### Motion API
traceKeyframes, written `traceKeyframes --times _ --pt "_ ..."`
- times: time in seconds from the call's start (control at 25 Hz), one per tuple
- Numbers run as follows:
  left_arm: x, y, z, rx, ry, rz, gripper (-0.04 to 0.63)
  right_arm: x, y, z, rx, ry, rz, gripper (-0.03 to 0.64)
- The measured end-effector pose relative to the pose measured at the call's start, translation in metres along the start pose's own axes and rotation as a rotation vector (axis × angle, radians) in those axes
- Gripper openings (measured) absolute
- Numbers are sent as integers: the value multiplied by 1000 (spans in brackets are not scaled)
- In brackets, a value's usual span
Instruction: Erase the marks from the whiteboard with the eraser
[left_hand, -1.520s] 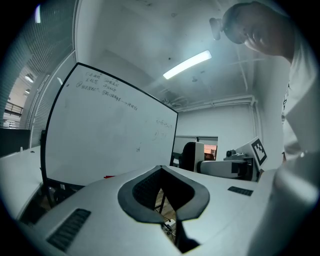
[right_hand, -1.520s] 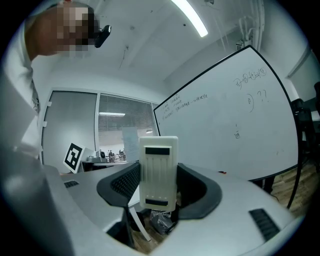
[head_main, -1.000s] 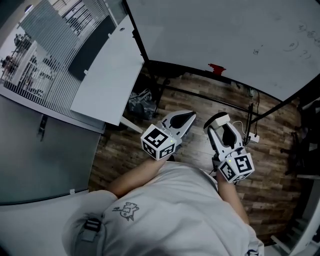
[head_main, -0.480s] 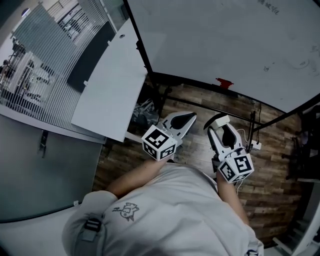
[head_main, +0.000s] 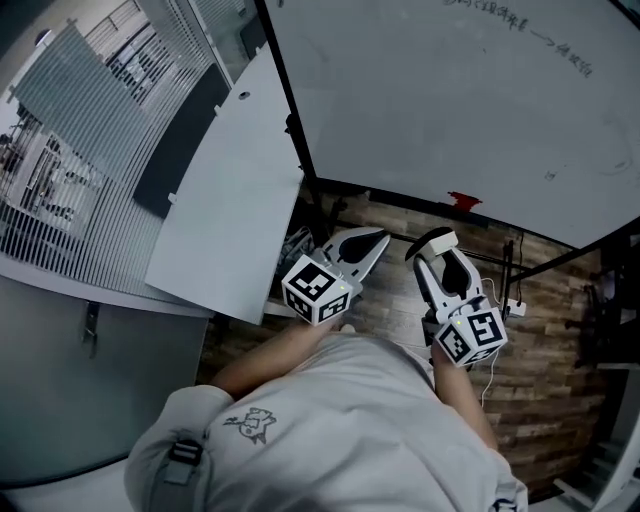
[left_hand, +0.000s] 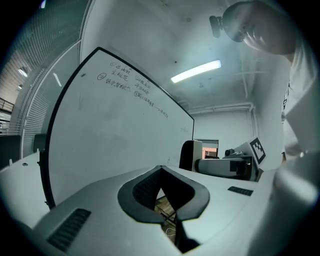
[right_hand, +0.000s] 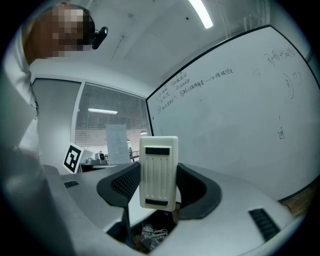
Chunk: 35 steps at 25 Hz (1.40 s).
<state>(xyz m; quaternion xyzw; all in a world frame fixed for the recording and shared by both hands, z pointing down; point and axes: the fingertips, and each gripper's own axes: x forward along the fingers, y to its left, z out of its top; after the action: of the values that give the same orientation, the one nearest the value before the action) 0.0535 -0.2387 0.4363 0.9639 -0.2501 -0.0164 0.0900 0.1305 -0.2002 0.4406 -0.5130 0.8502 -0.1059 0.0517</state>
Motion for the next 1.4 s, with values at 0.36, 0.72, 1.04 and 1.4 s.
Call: traceKeyframes --times 0.36,0.72,1.04,1.4 --pt "-10 65 19 25 -5 -3 5 59 2 -1 6 17 -33 239" --pt "3 88 34 55 -17 -7 5 95 -26 21 -44 17 -46 239" --pt "16 106 44 55 -36 15 5 130 -56 85 -185 -27 -24 239" --pt "35 110 51 61 -55 4 5 143 -97 208 -431 -99 -73 239"
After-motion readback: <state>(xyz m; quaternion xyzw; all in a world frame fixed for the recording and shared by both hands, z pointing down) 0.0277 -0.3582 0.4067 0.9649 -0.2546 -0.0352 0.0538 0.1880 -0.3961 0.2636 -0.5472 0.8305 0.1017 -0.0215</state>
